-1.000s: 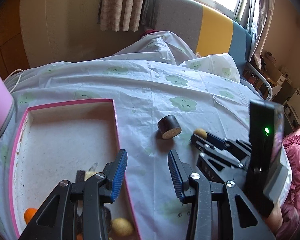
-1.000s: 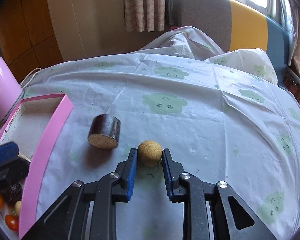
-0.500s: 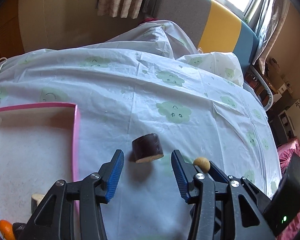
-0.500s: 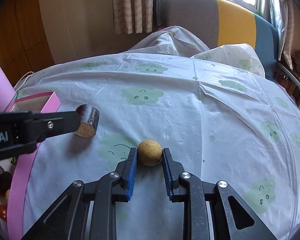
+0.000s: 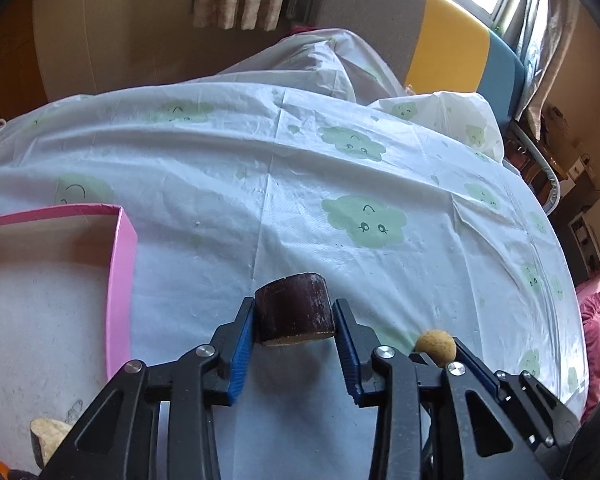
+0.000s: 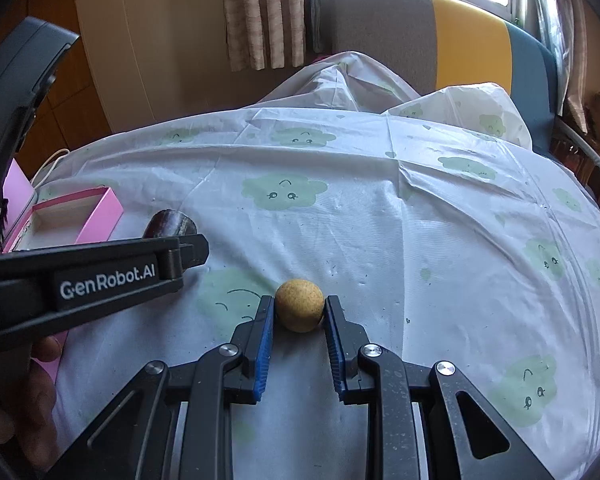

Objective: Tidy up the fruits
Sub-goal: 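Grasp the small yellow fruit with the right tool while the left tool grasps the dark cylinder, then place the dark cylinder in the tray with the left tool while the right tool holds the yellow fruit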

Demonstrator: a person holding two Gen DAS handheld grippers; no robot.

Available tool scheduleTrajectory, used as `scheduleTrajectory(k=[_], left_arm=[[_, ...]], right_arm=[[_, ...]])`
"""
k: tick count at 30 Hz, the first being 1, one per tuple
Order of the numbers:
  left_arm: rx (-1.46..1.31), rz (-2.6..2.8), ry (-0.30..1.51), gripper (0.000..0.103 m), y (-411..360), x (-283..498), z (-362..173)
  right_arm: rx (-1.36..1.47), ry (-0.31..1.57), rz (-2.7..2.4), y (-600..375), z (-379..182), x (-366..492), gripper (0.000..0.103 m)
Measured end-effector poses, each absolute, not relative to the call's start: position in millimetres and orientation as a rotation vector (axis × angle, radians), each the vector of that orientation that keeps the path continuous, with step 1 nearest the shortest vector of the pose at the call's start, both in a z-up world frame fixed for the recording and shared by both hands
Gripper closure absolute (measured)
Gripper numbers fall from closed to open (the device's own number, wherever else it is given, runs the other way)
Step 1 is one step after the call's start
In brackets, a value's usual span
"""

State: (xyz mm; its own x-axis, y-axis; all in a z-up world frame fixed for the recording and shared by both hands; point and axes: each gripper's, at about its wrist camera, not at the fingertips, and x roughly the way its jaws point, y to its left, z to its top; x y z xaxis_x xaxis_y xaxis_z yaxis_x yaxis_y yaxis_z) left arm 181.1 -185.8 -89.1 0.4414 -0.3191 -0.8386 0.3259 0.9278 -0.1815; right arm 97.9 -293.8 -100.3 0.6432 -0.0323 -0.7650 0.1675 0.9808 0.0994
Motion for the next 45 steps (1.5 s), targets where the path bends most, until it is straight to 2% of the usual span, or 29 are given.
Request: scheduleTrajectory(k=[8, 28, 45], left_arm=[[0.105, -0.376, 0.944, 0.066, -195, 171, -95], [0.135, -0.373, 0.943, 0.067, -196, 165, -89], [0.053, -0.378, 0.847, 0.067, -140, 114, -17]], right_arm=[[0.161, 0.871, -0.120, -292, -100, 99, 0.078], [0.192, 0.864, -0.105, -297, -101, 98, 0.078], [0.153, 0.873, -0.121, -292, -100, 100, 0.078]])
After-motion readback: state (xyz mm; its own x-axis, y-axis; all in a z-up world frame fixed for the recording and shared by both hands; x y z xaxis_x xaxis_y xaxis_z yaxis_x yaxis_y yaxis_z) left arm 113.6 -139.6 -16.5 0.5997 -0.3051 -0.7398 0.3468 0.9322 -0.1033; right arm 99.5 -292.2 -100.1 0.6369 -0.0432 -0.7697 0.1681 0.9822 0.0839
